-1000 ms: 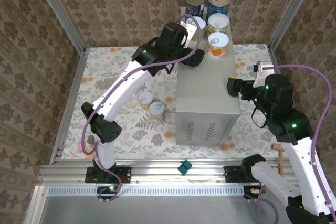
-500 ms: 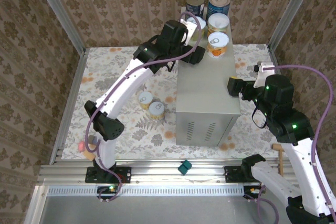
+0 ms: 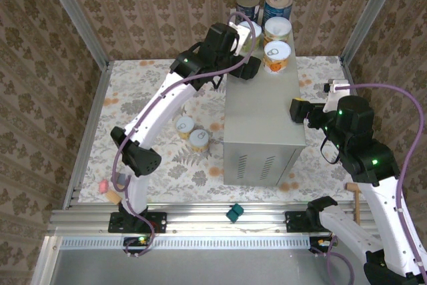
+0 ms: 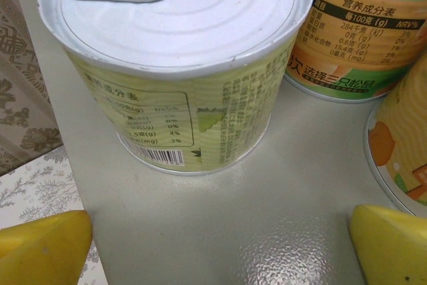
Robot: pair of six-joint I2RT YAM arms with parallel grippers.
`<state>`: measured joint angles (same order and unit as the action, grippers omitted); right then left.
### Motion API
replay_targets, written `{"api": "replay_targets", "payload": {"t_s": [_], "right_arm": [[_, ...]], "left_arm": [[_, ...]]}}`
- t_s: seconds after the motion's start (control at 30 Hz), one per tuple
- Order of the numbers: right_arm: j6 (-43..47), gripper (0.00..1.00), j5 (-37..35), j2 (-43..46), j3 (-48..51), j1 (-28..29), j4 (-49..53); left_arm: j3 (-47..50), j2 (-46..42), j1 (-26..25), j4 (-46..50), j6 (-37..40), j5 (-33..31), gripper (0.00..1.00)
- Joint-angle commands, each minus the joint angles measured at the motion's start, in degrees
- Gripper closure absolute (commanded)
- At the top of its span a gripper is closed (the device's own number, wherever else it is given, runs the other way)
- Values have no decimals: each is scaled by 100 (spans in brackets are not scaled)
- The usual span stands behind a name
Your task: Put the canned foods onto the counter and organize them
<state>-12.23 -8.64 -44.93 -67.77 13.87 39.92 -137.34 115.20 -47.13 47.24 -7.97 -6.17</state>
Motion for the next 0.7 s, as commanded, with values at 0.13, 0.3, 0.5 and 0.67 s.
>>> {"api": "replay_targets", "payload": {"t_s": [0.13, 0.3, 0.5, 0.67], "right_arm": [[-21, 0, -195, 67, 159, -49, 291], [-50, 0, -146, 68, 201, -45, 251], [-84, 0, -85, 61, 227, -46, 209], [-97, 0, -58, 54, 238, -49, 206]], "left_arm": [[-87, -24, -47, 117, -211, 225, 0], [-142, -145, -92, 246, -25, -55, 0], [-265, -191, -136, 345, 128, -255, 0], [-559, -117, -258, 569, 478, -806, 0]]}}
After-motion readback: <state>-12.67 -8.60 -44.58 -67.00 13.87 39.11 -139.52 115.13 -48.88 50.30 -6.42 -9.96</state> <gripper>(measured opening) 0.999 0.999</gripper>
